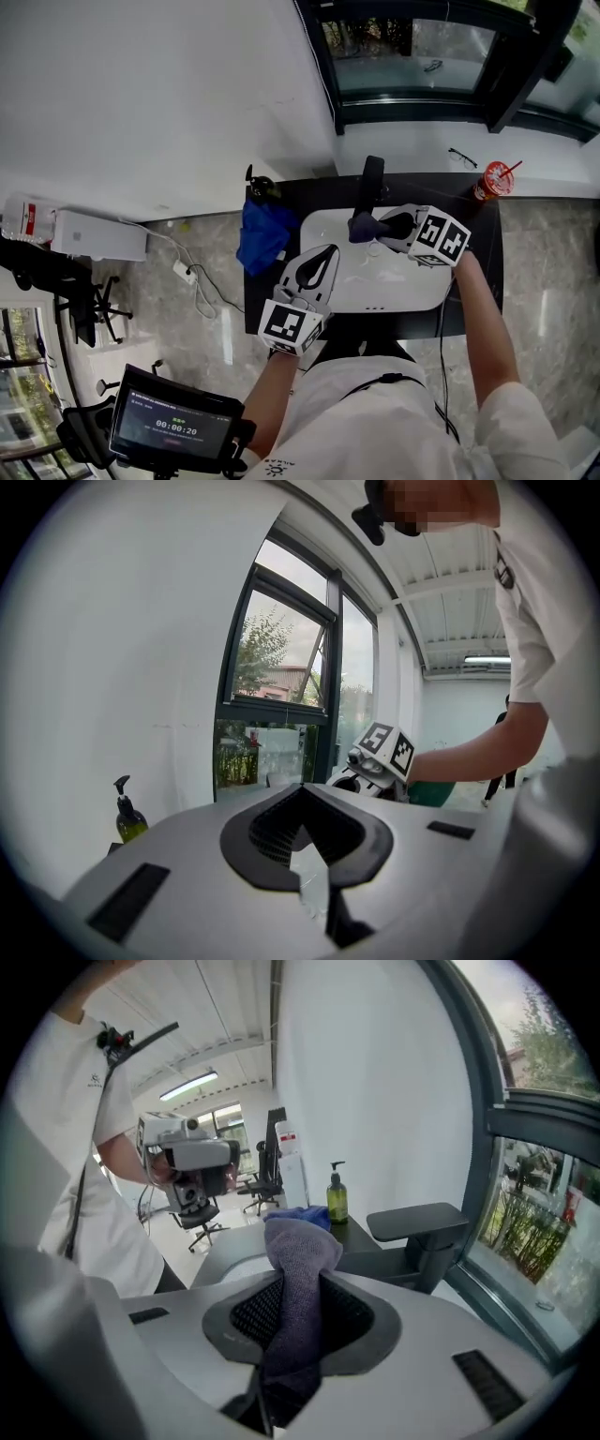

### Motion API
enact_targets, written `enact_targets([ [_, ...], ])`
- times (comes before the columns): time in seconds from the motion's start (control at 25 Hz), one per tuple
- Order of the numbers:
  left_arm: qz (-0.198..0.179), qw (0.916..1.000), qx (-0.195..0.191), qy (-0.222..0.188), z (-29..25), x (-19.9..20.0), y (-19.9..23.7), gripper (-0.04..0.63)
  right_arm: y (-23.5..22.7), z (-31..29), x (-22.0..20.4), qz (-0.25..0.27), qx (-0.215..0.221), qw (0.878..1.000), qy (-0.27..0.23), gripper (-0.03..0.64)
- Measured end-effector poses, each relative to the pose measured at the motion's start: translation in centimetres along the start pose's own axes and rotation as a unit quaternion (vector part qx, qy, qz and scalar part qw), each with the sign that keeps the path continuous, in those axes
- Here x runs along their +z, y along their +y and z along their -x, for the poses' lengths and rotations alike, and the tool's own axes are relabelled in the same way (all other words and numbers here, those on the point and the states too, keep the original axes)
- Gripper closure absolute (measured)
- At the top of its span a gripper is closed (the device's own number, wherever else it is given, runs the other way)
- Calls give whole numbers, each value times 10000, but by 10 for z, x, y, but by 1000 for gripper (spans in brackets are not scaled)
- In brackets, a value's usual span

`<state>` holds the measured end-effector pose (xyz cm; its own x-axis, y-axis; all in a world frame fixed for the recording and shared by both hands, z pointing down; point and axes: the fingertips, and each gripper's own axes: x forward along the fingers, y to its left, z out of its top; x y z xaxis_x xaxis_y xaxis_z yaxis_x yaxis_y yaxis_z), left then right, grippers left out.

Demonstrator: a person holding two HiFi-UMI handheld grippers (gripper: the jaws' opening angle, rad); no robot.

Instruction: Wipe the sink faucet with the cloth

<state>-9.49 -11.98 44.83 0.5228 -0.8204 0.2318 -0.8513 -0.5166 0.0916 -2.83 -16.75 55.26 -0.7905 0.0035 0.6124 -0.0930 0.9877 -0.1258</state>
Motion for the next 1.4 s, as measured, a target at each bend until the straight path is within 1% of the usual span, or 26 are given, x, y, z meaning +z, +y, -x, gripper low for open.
enact_targets([
  [0.16,22,10000,46,19,2,-3,1,595,-15,-22,-14,302,-139,9960,833,515],
  [0.24,26,10000,69,8,3,-3,3,595,-27,-23,-16,298,-277,9944,974,515],
  [0.36,34,9999,104,12,5,-4,5,595,-53,-20,-13,124,-609,9938,920,515],
  [0.56,34,10000,78,31,4,-6,3,595,-99,-4,-17,-95,-1475,9865,702,515],
  [0.76,16,10000,61,17,3,-4,3,595,-104,11,-26,-231,-1821,9814,567,515],
  [0.84,13,10000,61,9,4,-4,4,595,-105,22,-34,-369,-1998,9778,506,515],
  [0.92,15,10000,57,7,4,-4,4,595,-106,39,-41,-586,-2141,9745,325,515],
  [1.0,19,10000,49,14,4,-4,3,595,-99,52,-43,-788,-2043,9757,-23,514],
  [1.08,16,10000,29,15,4,-4,2,595,-82,59,-39,-803,-1706,9815,-348,515],
  [1.12,14,10000,16,12,3,-4,2,595,-70,59,-36,-728,-1513,9849,-425,515],
  [1.28,7,10000,-24,-5,1,-1,-1,595,-23,41,-15,-304,-802,9957,-358,515],
  [1.4,-3,10000,-41,-38,-1,2,-2,595,-7,16,0,22,-605,9981,-63,515],
])
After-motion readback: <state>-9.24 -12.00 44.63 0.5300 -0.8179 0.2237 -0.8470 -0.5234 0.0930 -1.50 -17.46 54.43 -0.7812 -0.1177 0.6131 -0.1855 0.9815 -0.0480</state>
